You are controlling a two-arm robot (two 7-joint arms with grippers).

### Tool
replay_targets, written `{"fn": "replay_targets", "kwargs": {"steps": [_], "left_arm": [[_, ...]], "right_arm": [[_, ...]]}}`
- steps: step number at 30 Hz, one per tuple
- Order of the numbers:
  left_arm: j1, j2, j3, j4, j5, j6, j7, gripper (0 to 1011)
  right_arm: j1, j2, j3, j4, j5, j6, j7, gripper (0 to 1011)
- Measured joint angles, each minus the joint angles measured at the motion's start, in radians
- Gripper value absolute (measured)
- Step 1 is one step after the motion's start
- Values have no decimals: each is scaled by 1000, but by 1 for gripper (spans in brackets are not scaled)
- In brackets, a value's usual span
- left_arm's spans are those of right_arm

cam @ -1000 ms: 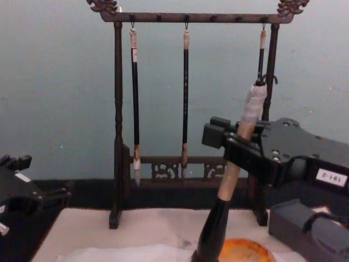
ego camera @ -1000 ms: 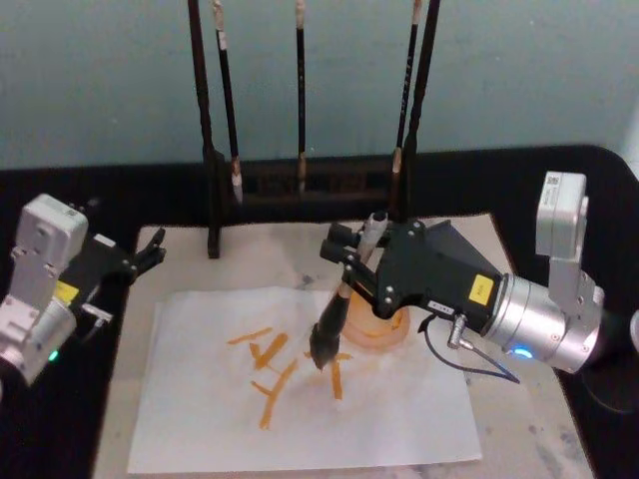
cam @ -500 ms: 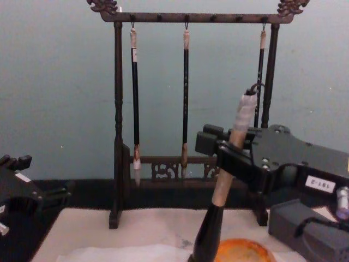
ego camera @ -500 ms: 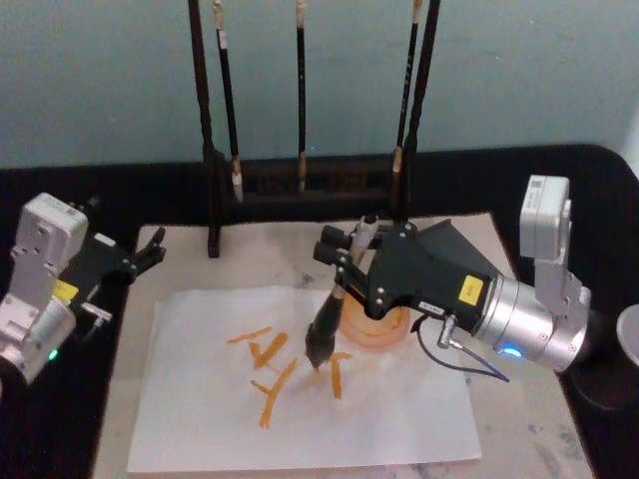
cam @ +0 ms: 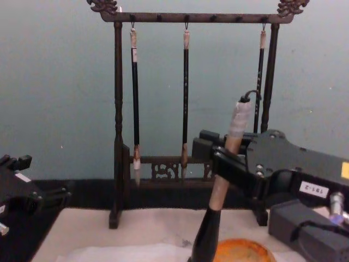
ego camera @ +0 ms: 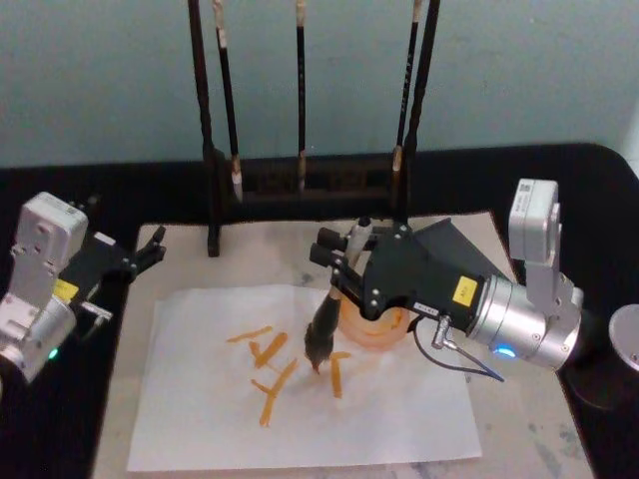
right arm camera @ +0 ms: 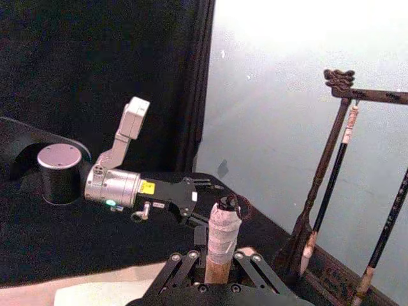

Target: Pick up the brush from the inkstone, write on the paper, then place the brush back to its original position.

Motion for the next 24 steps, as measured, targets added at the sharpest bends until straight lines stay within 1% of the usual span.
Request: {"fn": "replay_targets", "kwargs": {"steps": [12, 24], "left_arm": [[0, 0, 0, 0, 0, 0, 0, 1009], [0, 0, 0, 0, 0, 0, 0, 1010]], "right_arm": [[-10, 8, -1, -13, 0, 2, 6, 151], [-39, 38, -2, -54, -1, 16, 9, 151]]}}
